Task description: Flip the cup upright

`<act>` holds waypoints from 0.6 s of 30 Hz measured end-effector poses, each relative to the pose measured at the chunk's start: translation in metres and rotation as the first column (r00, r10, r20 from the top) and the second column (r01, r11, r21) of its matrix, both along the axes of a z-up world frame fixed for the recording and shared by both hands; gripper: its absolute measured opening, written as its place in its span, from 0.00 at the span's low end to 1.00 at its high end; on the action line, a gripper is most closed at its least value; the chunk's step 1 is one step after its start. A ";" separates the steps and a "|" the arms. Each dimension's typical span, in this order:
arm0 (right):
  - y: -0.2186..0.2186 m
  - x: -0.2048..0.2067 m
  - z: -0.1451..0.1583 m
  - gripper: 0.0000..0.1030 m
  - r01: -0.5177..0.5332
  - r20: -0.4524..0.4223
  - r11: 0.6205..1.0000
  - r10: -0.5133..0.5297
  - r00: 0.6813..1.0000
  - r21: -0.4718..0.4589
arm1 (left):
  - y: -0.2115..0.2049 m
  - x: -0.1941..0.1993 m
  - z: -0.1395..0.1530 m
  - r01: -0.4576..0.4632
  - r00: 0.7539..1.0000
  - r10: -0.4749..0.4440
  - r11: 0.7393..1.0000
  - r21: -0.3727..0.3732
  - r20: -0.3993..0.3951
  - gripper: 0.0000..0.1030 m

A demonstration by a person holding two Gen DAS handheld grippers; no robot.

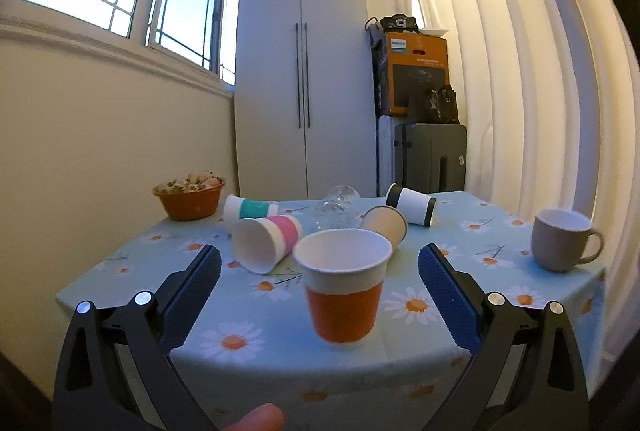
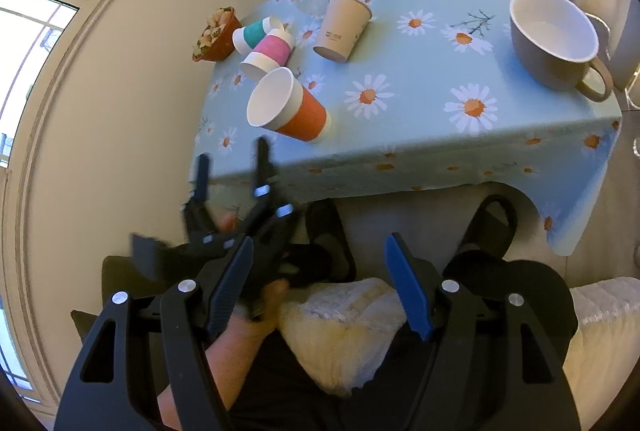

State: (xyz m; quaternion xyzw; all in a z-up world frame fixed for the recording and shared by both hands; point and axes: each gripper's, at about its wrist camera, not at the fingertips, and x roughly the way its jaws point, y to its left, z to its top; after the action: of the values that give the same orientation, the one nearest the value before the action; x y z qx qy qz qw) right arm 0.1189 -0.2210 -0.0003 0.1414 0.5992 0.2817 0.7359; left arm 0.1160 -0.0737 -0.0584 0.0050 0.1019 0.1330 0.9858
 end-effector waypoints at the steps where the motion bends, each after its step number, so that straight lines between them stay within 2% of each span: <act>1: -0.001 -0.003 -0.002 0.66 0.001 -0.001 1.000 -0.001 1.000 -0.001 | 0.004 -0.009 0.007 0.013 1.000 -0.013 1.000 -0.012 -0.012 0.94; 5: 0.000 -0.012 -0.004 0.66 -0.004 0.011 1.000 0.004 1.000 -0.001 | 0.010 -0.039 0.024 0.032 0.999 -0.032 0.999 -0.006 -0.025 0.94; 11: 0.006 -0.026 -0.010 0.66 -0.023 0.050 1.000 0.023 0.999 0.004 | 0.023 -0.083 0.051 0.114 0.992 -0.117 0.992 -0.047 -0.057 0.94; 18: 0.009 -0.047 -0.016 0.66 -0.053 0.165 0.998 0.047 0.985 0.028 | 0.045 -0.123 0.072 0.205 0.972 -0.211 0.976 -0.069 -0.101 0.94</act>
State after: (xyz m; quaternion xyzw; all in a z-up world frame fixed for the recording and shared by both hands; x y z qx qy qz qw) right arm 0.0722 -0.2118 -0.0165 0.1146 0.5353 0.3205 0.7731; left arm -0.0072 -0.0286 0.0139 -0.0060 0.1576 0.0255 0.9872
